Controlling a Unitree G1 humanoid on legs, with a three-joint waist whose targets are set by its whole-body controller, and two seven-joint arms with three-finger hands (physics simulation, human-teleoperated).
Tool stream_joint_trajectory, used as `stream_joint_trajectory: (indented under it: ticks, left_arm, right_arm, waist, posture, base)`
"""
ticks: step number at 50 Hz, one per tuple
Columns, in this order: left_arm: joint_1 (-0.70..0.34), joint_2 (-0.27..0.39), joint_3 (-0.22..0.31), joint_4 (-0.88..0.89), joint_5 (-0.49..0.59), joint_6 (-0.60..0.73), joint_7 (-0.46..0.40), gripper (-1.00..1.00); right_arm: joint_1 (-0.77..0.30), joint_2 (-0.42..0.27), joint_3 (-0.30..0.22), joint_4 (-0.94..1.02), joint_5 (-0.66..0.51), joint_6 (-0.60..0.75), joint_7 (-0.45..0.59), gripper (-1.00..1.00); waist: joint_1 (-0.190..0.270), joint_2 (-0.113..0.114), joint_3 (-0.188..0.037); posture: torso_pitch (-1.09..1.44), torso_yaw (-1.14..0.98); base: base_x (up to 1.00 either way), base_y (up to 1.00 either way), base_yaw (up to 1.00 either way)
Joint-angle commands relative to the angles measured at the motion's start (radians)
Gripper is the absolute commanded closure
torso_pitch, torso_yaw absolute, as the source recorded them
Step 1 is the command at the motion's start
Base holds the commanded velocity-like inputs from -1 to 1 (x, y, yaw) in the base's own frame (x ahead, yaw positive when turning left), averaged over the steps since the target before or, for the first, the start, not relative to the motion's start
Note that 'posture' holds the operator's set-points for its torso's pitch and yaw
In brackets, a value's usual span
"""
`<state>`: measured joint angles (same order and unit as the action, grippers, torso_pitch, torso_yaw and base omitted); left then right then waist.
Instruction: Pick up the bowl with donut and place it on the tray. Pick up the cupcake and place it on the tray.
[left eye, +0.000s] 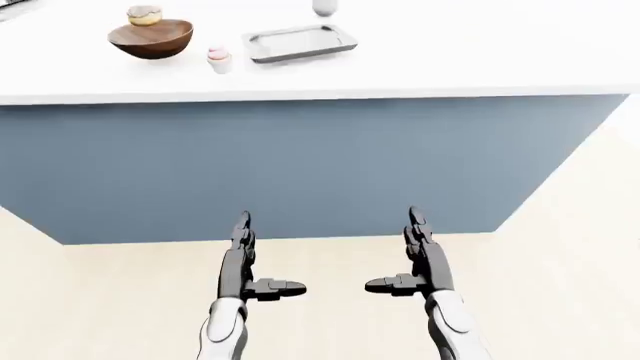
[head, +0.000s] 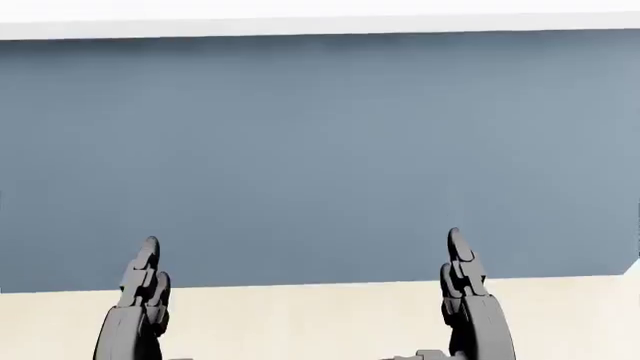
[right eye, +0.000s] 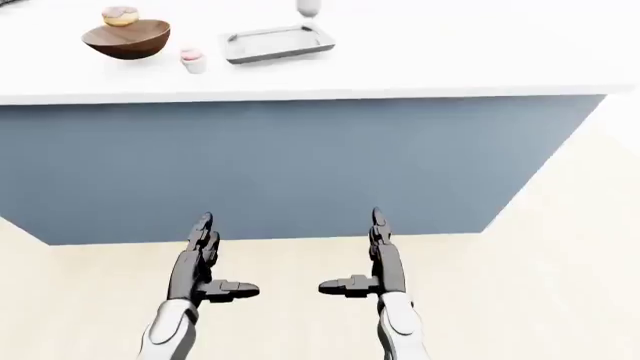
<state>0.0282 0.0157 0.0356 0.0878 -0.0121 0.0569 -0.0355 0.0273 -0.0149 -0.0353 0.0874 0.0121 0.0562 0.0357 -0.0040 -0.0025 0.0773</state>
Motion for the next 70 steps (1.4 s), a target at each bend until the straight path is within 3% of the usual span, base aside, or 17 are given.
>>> stream_joint_trajectory:
  ticks: [1,3,5,8,25,30,32,37,44,48,50,55,64,65,66,69,70]
  left_arm:
    - [-0.028,-0.01,-0.017,-0.087,-0.015,-0.06,-0.013,-1.0]
    - [-0.04,-0.009,-0.018,-0.049,-0.014,-0.082,-0.014,-1.0]
    - [-0.038,-0.008,-0.016,-0.044,-0.019,-0.086,-0.012,-1.0]
    - [-0.044,-0.009,-0.018,-0.029,-0.018,-0.099,-0.006,-1.0]
    - [-0.252,0.024,0.008,-0.693,-0.03,0.55,0.059,-1.0]
    - [-0.292,0.039,0.028,-0.748,-0.044,0.623,0.062,-1.0]
    - [-0.279,0.036,0.019,-0.745,-0.044,0.61,0.057,-1.0]
    - [-0.279,0.038,0.022,-0.748,-0.044,0.61,0.055,-1.0]
    - [-0.267,0.037,0.027,-0.739,-0.049,0.589,0.056,-1.0]
    - [-0.266,0.038,0.029,-0.758,-0.053,0.599,0.057,-1.0]
    - [-0.268,0.038,0.033,-0.763,-0.055,0.605,0.06,-1.0]
    - [-0.253,0.036,0.036,-0.762,-0.062,0.59,0.066,-1.0]
    - [-0.257,0.042,0.04,-0.76,-0.066,0.59,0.071,-1.0]
    - [-0.265,0.045,0.05,-0.772,-0.071,0.608,0.073,-1.0]
    - [-0.272,0.048,0.053,-0.781,-0.074,0.62,0.076,-1.0]
    - [-0.27,0.048,0.049,-0.781,-0.077,0.616,0.077,-1.0]
    - [-0.268,0.047,0.048,-0.782,-0.077,0.615,0.078,-1.0]
  right_arm:
    - [-0.042,-0.001,0.009,-0.035,-0.013,-0.088,-0.003,-1.0]
    - [-0.046,0.0,0.01,-0.03,-0.015,-0.087,-0.005,-1.0]
    - [-0.048,0.001,0.013,-0.024,-0.016,-0.095,-0.005,-1.0]
    - [-0.049,0.006,0.022,-0.05,-0.024,-0.073,-0.012,-1.0]
    - [-0.212,-0.014,0.01,-0.513,-0.058,0.365,-0.033,-1.0]
    - [-0.247,-0.022,0.031,-0.587,-0.096,0.427,-0.026,-1.0]
    - [-0.249,-0.013,0.032,-0.618,-0.098,0.446,-0.024,-1.0]
    - [-0.245,-0.01,0.03,-0.619,-0.106,0.449,-0.021,-1.0]
    - [-0.232,-0.01,0.031,-0.604,-0.101,0.431,-0.02,-1.0]
    - [-0.223,0.0,0.038,-0.594,-0.095,0.417,-0.027,-1.0]
    - [-0.223,-0.001,0.033,-0.587,-0.09,0.411,-0.028,-1.0]
    - [-0.217,0.001,0.038,-0.598,-0.08,0.409,-0.027,-1.0]
    - [-0.207,-0.004,0.014,-0.573,-0.034,0.379,-0.036,-1.0]
    - [-0.206,-0.005,0.009,-0.57,-0.028,0.376,-0.037,-1.0]
    - [-0.204,-0.005,0.01,-0.57,-0.025,0.375,-0.039,-1.0]
    - [-0.195,-0.003,0.009,-0.542,-0.008,0.348,-0.042,-1.0]
    - [-0.194,-0.003,0.008,-0.541,-0.006,0.346,-0.043,-1.0]
  waist:
    - [-0.002,-0.008,-0.001]
    - [0.007,-0.001,-0.06]
    - [0.007,-0.007,-0.019]
    - [0.008,-0.008,-0.075]
    - [0.009,-0.002,-0.099]
    - [0.007,0.006,-0.106]
    - [0.002,-0.021,-0.075]
    - [-0.004,-0.057,-0.072]
    - [-0.016,0.011,-0.058]
    - [-0.024,0.122,-0.094]
    - [-0.01,0.084,-0.056]
    - [0.002,0.029,-0.055]
    - [-0.02,-0.002,-0.052]
    - [-0.019,0.006,-0.045]
    - [-0.033,0.044,-0.039]
    - [-0.035,0.054,-0.052]
    - [-0.042,0.089,-0.047]
  posture:
    - [0.0,0.0]
    - [0.0,0.0]
    - [0.0,0.0]
    - [0.0,0.0]
    - [0.0,0.0]
    - [0.0,0.0]
    - [0.0,0.0]
    - [0.0,0.0]
    - [0.0,0.0]
    - [0.0,0.0]
    - [0.0,0.0]
    - [0.0,0.0]
    - [0.0,0.0]
    - [0.0,0.0]
    - [0.0,0.0]
    - [0.0,0.0]
    - [0.0,0.0]
  base:
    - [0.0,0.0,0.0]
    - [0.0,0.0,0.0]
    - [0.0,0.0,0.0]
    - [0.0,0.0,0.0]
    - [0.0,0.0,0.0]
    - [0.0,0.03,0.0]
    - [0.0,0.44,0.0]
    - [0.0,0.7,0.0]
    - [0.0,0.88,0.0]
    - [0.0,0.87,0.0]
    - [0.0,0.87,0.0]
    - [0.03,0.73,0.0]
    - [0.16,0.3,0.0]
    - [0.26,0.05,0.0]
    - [0.26,0.03,0.0]
    - [0.28,0.01,0.0]
    - [0.33,0.0,0.0]
